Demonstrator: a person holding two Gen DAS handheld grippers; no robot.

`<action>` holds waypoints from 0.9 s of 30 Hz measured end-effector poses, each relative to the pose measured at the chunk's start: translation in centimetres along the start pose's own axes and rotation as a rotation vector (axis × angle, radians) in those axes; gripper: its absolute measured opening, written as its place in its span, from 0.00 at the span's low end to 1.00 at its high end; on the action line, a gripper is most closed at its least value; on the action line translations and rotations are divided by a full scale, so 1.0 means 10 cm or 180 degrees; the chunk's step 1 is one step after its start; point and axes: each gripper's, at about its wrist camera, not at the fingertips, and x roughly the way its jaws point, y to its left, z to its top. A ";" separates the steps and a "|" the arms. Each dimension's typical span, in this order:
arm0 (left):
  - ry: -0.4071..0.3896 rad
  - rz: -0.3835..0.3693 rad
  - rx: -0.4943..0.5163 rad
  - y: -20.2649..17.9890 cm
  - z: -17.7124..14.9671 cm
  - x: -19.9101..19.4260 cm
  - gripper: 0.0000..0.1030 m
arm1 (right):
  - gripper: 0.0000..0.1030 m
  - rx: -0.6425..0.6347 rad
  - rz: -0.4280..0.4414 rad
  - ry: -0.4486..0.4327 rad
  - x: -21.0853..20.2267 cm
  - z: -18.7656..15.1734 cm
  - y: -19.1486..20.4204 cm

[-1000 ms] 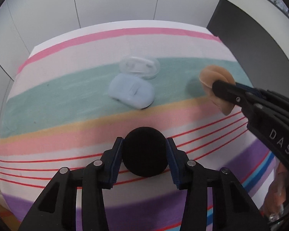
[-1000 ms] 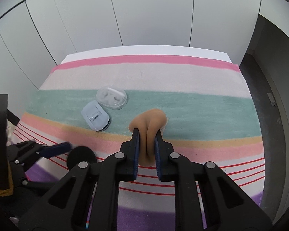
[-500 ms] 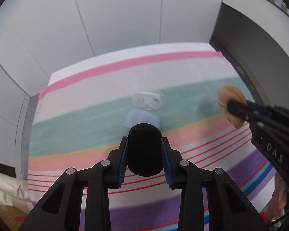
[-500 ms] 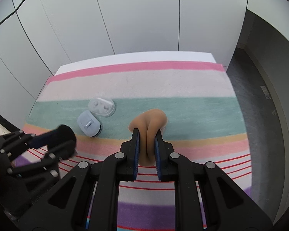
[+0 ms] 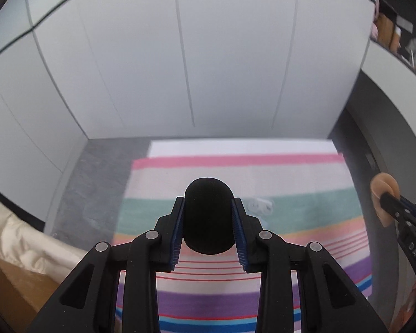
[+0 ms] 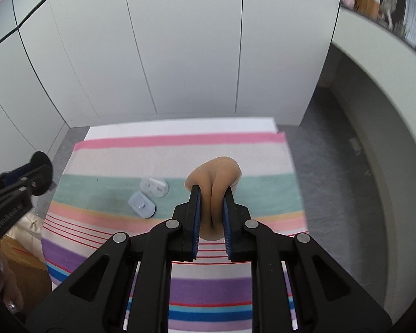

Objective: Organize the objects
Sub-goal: 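Lift the black puff and beige sponge and carry them over the cardboard box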

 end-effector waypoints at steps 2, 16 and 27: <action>-0.0094 -0.0027 -0.0046 0.06 0.10 -0.23 0.32 | 0.14 -0.0026 -0.0037 -0.0061 -0.22 0.11 0.03; -0.0237 -0.0035 -0.0169 0.31 0.23 -1.14 0.32 | 0.14 -0.0045 -0.0105 -0.0460 -1.38 0.44 0.11; -0.0204 0.0094 -0.0077 0.37 -0.02 -1.62 0.32 | 0.14 -0.0066 -0.0213 -0.0419 -1.72 0.22 0.12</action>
